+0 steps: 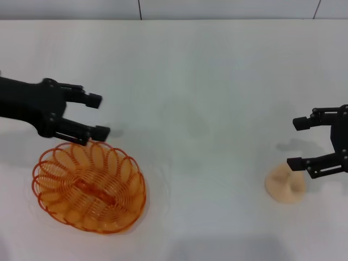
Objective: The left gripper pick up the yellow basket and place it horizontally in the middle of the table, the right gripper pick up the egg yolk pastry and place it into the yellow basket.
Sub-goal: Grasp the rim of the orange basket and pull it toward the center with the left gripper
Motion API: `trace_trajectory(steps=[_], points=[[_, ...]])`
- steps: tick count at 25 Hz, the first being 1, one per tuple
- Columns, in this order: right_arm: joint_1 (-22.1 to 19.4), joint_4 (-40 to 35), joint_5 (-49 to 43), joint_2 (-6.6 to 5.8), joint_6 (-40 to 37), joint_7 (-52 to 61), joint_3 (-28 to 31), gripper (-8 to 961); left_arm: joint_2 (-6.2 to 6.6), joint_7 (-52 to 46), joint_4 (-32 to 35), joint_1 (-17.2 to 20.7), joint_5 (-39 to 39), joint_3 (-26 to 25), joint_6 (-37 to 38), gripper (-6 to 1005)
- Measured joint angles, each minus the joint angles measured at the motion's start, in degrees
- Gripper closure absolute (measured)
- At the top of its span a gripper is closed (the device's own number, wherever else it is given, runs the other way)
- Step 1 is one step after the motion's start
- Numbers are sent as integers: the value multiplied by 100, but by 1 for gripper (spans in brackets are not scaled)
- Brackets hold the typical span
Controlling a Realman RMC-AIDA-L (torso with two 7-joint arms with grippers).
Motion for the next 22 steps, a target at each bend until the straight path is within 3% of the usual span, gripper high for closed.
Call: trace_trajectory(steps=[6,10,22], points=[[3,0,29,0,9,-1,20,96,104,-872,526,-26,450,11,63,167],[3,0,47,0,20,8,29,96,252,-1859,900,-165,1336,-23,107,174],[35,-3,166,0,117,20,25,96,235,-2340,890,-301,2638,2,172,195]])
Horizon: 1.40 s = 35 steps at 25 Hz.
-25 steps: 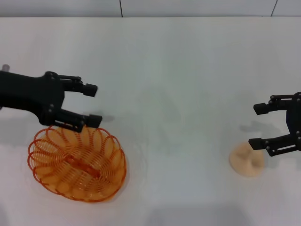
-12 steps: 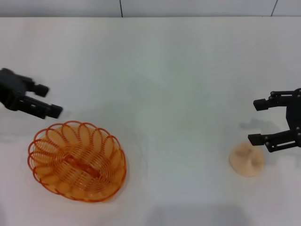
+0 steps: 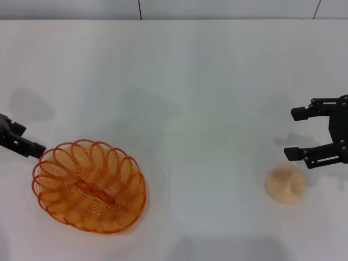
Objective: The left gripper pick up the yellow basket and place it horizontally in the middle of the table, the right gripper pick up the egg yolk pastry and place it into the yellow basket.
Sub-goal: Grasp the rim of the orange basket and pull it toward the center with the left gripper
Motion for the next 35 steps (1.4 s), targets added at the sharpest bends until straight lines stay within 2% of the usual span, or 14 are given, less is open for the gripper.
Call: trace_trajectory(steps=[6,11,21,35], points=[[3,3,3,0,37,9,-30,97,-111,-116,-50,-45,461,112,-47,206],[3,57,15,0,46,18,-47,97,-142,-240,-293,-121,626,110,-137,215],[19,160,18,0,47,19,-48,97,-424,-348,-788,-247,882,194,-555,233],[5,233,77,0,46,19,-48,97,-486,-522,-903,-300,1047,225,-762,258]])
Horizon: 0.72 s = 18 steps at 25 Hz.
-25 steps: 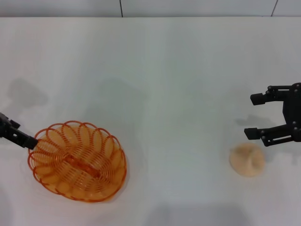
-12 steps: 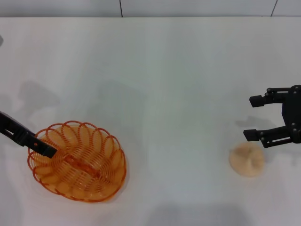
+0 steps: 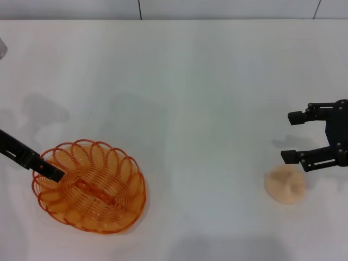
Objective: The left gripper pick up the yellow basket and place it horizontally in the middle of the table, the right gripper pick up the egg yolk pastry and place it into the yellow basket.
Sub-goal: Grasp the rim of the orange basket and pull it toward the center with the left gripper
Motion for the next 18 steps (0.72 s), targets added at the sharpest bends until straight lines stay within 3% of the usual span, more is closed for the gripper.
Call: trace_trajectory(steps=[6,11,18], points=[[-11,2,11,0,0,0,0,97,-26,-54,-65,-5,29,36,-97,269],[-8,2,11,0,-3,6,0,97,-26,-132,-71,-5,56,43,-147,490],[2,-5,15,0,-19,9,7,97,-30,-237,-78,-14,170,37,-201,529]])
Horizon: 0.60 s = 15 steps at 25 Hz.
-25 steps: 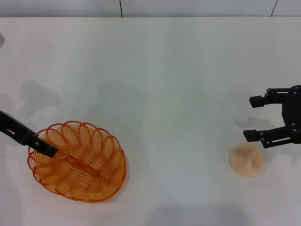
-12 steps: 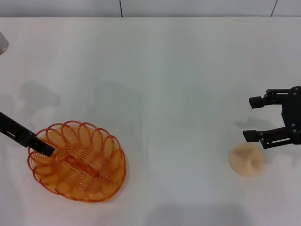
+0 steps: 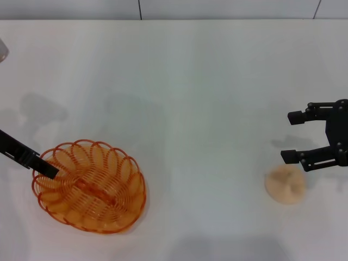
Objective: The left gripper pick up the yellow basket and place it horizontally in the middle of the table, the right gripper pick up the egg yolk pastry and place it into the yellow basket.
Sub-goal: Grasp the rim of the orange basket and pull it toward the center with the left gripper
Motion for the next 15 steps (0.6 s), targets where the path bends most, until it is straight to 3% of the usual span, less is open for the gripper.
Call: trace_trajectory(steps=[15], points=[[3,-14,5,0,-25,0,26,97,-31,-50,-18,-59,-6,5,-42,603]])
